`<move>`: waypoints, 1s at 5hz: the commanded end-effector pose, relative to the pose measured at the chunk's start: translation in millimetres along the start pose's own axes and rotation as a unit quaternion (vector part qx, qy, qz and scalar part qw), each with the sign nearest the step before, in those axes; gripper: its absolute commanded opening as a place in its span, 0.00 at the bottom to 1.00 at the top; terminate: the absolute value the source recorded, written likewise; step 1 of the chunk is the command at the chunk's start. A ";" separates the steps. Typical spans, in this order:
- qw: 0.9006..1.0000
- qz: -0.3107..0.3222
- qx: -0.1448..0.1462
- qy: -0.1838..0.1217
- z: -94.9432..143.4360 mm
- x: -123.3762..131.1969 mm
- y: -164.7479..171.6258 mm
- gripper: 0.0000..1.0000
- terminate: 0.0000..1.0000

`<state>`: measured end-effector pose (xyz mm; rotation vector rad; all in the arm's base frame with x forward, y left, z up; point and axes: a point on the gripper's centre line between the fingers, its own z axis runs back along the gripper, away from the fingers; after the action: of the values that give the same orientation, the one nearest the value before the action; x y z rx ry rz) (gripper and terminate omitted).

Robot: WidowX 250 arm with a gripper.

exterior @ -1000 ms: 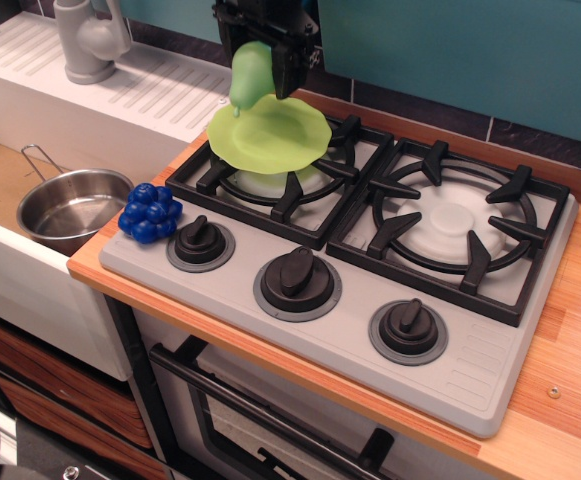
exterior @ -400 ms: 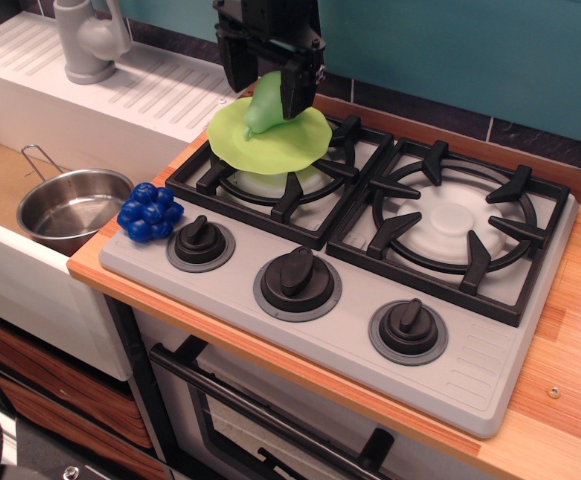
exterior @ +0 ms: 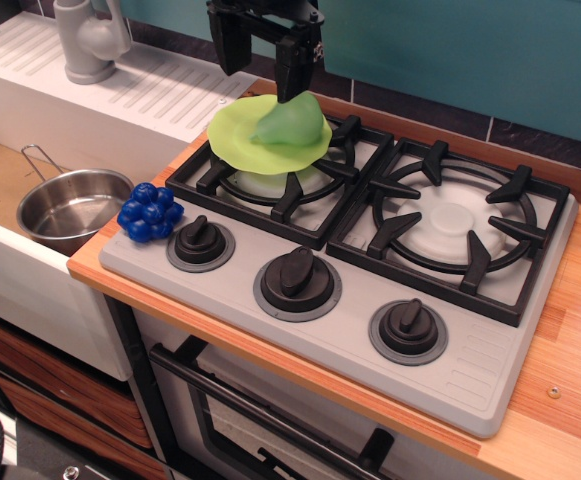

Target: Put pear on plate and blueberry in pot or pan in sink

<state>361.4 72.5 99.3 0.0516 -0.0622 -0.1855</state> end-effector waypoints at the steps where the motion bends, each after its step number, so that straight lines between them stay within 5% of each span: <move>1: 0.999 0.018 0.038 -0.032 43.1 -14.5 10.5 1.00 0.00; 3: 0.998 0.023 0.052 -0.023 36.5 -59.9 6.7 1.00 0.00; 5: 0.998 0.009 0.061 -0.023 32.0 -70.7 1.3 1.00 0.00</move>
<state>285.9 85.3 109.2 0.1485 -0.0642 -0.1676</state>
